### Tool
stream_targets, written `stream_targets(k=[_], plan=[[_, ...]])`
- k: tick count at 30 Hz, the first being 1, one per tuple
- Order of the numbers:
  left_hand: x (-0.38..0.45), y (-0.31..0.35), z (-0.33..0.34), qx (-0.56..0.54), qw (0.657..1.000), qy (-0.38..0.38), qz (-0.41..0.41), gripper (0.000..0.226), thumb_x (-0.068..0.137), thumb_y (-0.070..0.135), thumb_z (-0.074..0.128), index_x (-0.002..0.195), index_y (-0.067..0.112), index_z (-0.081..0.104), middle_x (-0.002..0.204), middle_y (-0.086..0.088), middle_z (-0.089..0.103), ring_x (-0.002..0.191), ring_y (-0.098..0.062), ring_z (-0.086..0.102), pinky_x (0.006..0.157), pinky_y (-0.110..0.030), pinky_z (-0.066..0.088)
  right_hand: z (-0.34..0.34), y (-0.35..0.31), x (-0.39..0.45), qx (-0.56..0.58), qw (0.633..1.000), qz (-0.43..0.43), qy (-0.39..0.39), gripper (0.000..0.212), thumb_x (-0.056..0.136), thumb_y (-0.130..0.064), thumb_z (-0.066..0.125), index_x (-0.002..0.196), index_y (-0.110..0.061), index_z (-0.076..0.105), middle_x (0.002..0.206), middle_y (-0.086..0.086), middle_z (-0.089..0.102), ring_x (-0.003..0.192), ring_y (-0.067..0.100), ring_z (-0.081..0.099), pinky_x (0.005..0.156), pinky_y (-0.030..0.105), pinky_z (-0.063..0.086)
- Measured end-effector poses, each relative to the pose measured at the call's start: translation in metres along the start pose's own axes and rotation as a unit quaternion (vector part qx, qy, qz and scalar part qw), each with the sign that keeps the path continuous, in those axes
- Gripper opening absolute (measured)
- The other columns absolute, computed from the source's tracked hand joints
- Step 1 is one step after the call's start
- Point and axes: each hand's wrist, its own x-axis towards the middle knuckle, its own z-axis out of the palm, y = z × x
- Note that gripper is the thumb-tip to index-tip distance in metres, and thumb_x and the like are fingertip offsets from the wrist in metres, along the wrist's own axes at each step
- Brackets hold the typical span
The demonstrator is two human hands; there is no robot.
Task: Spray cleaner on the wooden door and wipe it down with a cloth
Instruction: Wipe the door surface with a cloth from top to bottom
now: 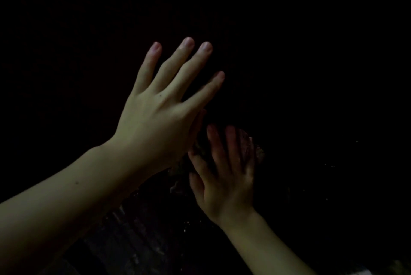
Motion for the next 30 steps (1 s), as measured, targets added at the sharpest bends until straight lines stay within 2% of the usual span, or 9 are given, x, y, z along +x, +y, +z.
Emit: stream_targets(k=[2, 7, 9, 14, 17, 19, 25, 27, 30], plan=[[-0.004, -0.004, -0.004, -0.001, 1.000, -0.004, 0.003, 0.051, 0.091, 0.026, 0.053, 0.142, 0.017, 0.047, 0.154, -0.019, 0.029, 0.143, -0.037, 0.023, 0.114, -0.061, 0.016, -0.003, 0.019, -0.001, -0.018, 0.999, -0.026, -0.013, 0.052, 0.093, -0.045, 0.042, 0.143, -0.033, 0.034, 0.156, 0.008, 0.023, 0.149, 0.027, 0.006, 0.117, 0.055, 0.006], [-0.019, -0.027, -0.019, 0.006, 0.999, -0.006, -0.043, 0.054, 0.090, 0.025, 0.054, 0.143, 0.022, 0.044, 0.155, -0.020, 0.024, 0.144, -0.039, 0.018, 0.115, -0.058, 0.014, -0.009, 0.055, 0.014, -0.017, 0.973, 0.206, 0.104, 0.051, 0.095, -0.035, 0.038, 0.139, -0.010, 0.046, 0.150, 0.026, 0.032, 0.142, 0.043, 0.023, 0.112, 0.064, 0.020], [-0.029, -0.037, -0.024, 0.005, 0.998, -0.009, -0.068, 0.055, 0.090, 0.026, 0.055, 0.144, 0.024, 0.044, 0.154, -0.022, 0.022, 0.144, -0.040, 0.017, 0.116, -0.055, 0.013, -0.003, 0.032, 0.020, -0.019, 0.965, 0.232, 0.121, 0.052, 0.095, -0.033, 0.036, 0.139, -0.007, 0.047, 0.148, 0.028, 0.033, 0.141, 0.045, 0.025, 0.111, 0.064, 0.021], [-0.052, -0.054, -0.032, 0.009, 0.992, -0.025, -0.121, 0.058, 0.091, 0.030, 0.057, 0.146, 0.026, 0.040, 0.154, -0.026, 0.016, 0.143, -0.044, 0.009, 0.115, -0.057, 0.010, 0.014, -0.067, 0.004, 0.013, 1.000, -0.012, -0.025, 0.052, 0.094, -0.038, 0.045, 0.145, -0.031, 0.035, 0.157, 0.010, 0.021, 0.148, 0.035, 0.009, 0.117, 0.058, 0.005], [-0.066, -0.057, -0.034, 0.004, 0.986, -0.041, -0.160, 0.062, 0.090, 0.032, 0.059, 0.148, 0.028, 0.035, 0.156, -0.026, 0.008, 0.144, -0.045, 0.001, 0.113, -0.062, 0.006, 0.016, -0.057, -0.008, 0.005, 0.989, -0.135, -0.053, 0.056, 0.090, -0.032, 0.056, 0.144, -0.032, 0.042, 0.156, 0.005, 0.026, 0.147, 0.029, 0.016, 0.118, 0.055, 0.007], [-0.078, -0.062, -0.039, 0.005, 0.981, -0.040, -0.189, 0.064, 0.090, 0.035, 0.058, 0.148, 0.029, 0.033, 0.156, -0.025, 0.007, 0.143, -0.045, 0.000, 0.111, -0.065, 0.007, 0.008, -0.036, -0.003, 0.007, 0.992, -0.119, -0.035, 0.055, 0.089, -0.026, 0.055, 0.142, -0.031, 0.044, 0.154, 0.007, 0.028, 0.147, 0.028, 0.017, 0.118, 0.052, 0.007], [-0.106, -0.063, -0.041, -0.009, 0.957, -0.037, -0.288, 0.066, 0.087, 0.037, 0.058, 0.148, 0.030, 0.033, 0.157, -0.022, 0.008, 0.143, -0.045, 0.001, 0.107, -0.072, 0.016, 0.000, -0.023, 0.032, 0.013, 0.990, 0.124, 0.071, 0.051, 0.093, -0.021, 0.050, 0.144, -0.019, 0.044, 0.153, 0.019, 0.028, 0.143, 0.041, 0.022, 0.117, 0.057, 0.013], [-0.116, -0.061, -0.039, -0.016, 0.950, -0.044, -0.308, 0.065, 0.088, 0.037, 0.054, 0.149, 0.031, 0.032, 0.158, -0.019, 0.006, 0.144, -0.043, 0.000, 0.107, -0.071, 0.016, 0.007, -0.053, 0.031, 0.023, 0.994, 0.092, 0.061, 0.051, 0.092, -0.021, 0.051, 0.142, -0.021, 0.047, 0.153, 0.017, 0.029, 0.142, 0.041, 0.023, 0.116, 0.059, 0.014], [-0.130, -0.059, -0.036, -0.020, 0.946, -0.040, -0.321, 0.061, 0.090, 0.039, 0.048, 0.149, 0.031, 0.031, 0.159, -0.016, 0.007, 0.145, -0.042, 0.000, 0.107, -0.071, 0.020, 0.023, -0.095, 0.008, 0.048, 0.993, -0.104, -0.013, 0.047, 0.090, -0.022, 0.054, 0.137, -0.028, 0.054, 0.155, 0.009, 0.030, 0.145, 0.033, 0.020, 0.117, 0.055, 0.010]])
